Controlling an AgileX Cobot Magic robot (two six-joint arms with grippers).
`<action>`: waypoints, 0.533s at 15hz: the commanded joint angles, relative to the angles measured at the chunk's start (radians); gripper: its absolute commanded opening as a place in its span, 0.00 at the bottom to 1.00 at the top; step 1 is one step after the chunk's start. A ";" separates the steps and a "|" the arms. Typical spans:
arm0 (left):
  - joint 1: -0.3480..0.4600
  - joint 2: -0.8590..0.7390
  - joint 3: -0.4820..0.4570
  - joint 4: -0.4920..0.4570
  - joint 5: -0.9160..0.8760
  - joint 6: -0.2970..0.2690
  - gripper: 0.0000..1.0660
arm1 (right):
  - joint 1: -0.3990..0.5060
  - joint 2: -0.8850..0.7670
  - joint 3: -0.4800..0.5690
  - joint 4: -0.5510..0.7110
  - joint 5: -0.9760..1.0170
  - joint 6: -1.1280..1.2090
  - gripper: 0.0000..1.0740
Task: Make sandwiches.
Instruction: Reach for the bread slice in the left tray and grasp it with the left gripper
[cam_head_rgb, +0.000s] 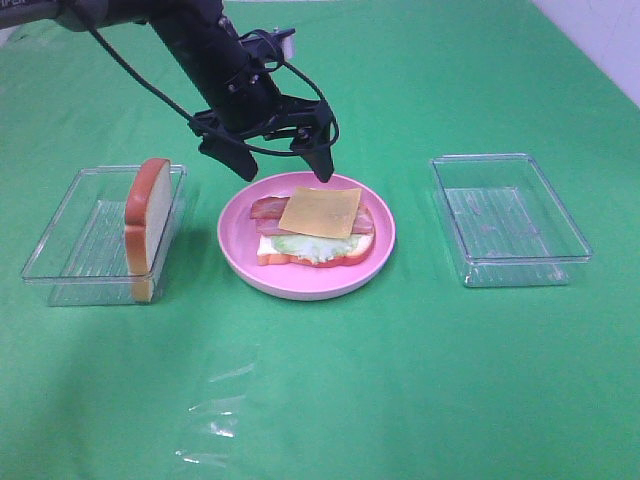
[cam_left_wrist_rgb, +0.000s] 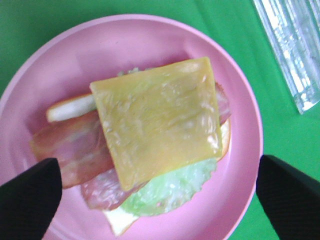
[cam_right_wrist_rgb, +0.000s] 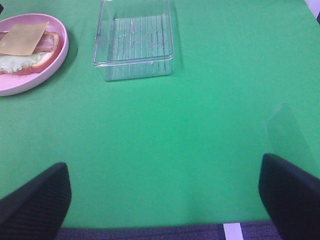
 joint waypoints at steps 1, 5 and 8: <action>-0.036 -0.013 -0.115 0.197 0.166 -0.093 0.96 | -0.001 -0.026 0.002 0.004 -0.006 -0.009 0.91; -0.048 -0.096 -0.176 0.282 0.211 -0.149 0.96 | -0.001 -0.026 0.002 0.004 -0.006 -0.009 0.91; -0.046 -0.229 -0.043 0.382 0.211 -0.206 0.96 | -0.001 -0.026 0.002 0.004 -0.006 -0.009 0.91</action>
